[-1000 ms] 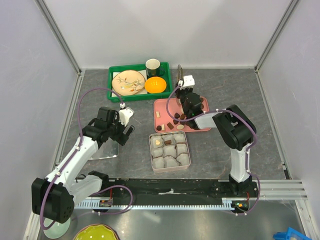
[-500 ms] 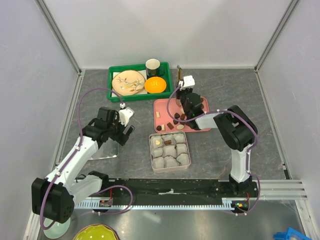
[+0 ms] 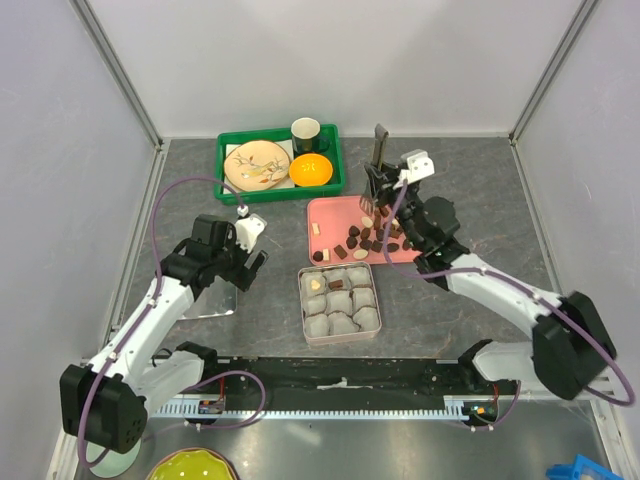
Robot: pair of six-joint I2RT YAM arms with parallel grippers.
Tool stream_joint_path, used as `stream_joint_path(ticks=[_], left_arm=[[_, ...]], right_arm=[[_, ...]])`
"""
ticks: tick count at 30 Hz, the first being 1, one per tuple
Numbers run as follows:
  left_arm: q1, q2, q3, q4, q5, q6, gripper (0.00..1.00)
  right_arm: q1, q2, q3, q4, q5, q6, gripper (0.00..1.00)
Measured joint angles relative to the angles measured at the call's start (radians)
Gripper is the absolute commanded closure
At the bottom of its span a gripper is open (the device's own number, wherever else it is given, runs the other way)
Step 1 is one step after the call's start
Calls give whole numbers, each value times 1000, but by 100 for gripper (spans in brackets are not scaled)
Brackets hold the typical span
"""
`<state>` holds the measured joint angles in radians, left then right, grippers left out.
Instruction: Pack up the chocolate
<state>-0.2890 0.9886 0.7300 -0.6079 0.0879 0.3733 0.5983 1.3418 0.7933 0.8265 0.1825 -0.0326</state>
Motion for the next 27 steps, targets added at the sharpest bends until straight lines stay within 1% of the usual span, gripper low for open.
stream_joint_path(ticks=[3, 6, 9, 13, 20, 27], left_arm=[[0, -6, 0, -5, 0, 0, 5], [0, -7, 0, -7, 0, 0, 5], [0, -8, 0, -11, 1, 0, 5], [0, -10, 0, -11, 1, -1, 5], [0, -10, 0, -12, 1, 0, 5], [0, -10, 0, -13, 0, 0, 5]], right_arm=[[27, -133, -53, -111, -27, 14, 94], [66, -211, -95, -196, -36, 28, 93], [122, -257, -120, -288, -39, 33, 91], [185, -292, -158, -347, -40, 36, 90], [225, -290, -226, -347, -39, 42, 85], [225, -214, -242, -261, -39, 48, 77]])
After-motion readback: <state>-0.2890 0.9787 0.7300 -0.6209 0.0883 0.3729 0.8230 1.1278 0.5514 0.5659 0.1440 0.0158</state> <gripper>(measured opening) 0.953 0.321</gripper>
